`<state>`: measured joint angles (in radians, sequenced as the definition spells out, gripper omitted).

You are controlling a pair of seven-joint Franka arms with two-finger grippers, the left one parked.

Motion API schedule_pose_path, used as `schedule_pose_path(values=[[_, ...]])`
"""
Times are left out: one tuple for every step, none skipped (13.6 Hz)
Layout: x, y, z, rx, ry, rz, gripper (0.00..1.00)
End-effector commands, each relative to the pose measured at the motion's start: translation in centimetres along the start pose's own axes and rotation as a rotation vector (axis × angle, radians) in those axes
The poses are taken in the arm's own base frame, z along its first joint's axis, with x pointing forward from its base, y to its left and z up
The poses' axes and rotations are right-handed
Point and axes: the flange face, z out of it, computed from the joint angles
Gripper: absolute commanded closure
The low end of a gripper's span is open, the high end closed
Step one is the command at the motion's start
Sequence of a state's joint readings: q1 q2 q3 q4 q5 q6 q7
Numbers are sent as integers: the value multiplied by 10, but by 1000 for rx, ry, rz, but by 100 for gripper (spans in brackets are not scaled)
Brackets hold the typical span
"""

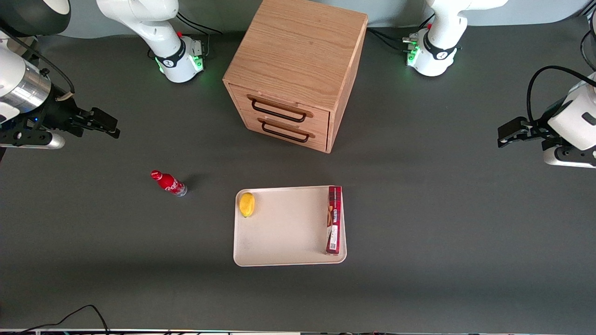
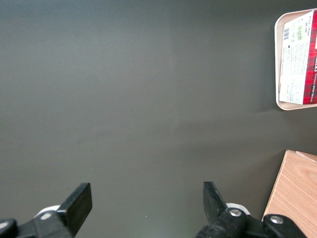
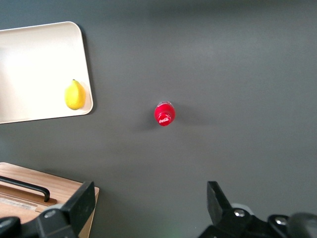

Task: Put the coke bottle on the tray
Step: 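Move the right gripper toward the red Coca-Cola bottle's cap end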

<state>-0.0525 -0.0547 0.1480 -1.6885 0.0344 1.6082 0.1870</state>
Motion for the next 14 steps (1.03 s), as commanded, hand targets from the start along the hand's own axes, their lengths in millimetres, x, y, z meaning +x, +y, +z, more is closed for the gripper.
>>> schedule_pose_path(values=[[8,12,-8,-1,2,-2,0],[11,12,-11,6,7,-4,0],[13,11,-5,0,-12,-8,0],[15,5,5,-10,-46,-14,0],[20,2,15,-11,-64,-13,0],[25,11,25,-9,-86,-2,0],[31,16,43,-6,-120,-1,0],[37,17,62,-4,-143,-8,0],[41,16,84,-6,-150,-17,0],[41,17,104,-6,-140,-14,0],[40,18,122,-5,-127,-13,0],[38,18,140,-3,-115,-26,0],[37,18,158,-1,-96,-26,0],[35,16,175,2,-73,-28,0]])
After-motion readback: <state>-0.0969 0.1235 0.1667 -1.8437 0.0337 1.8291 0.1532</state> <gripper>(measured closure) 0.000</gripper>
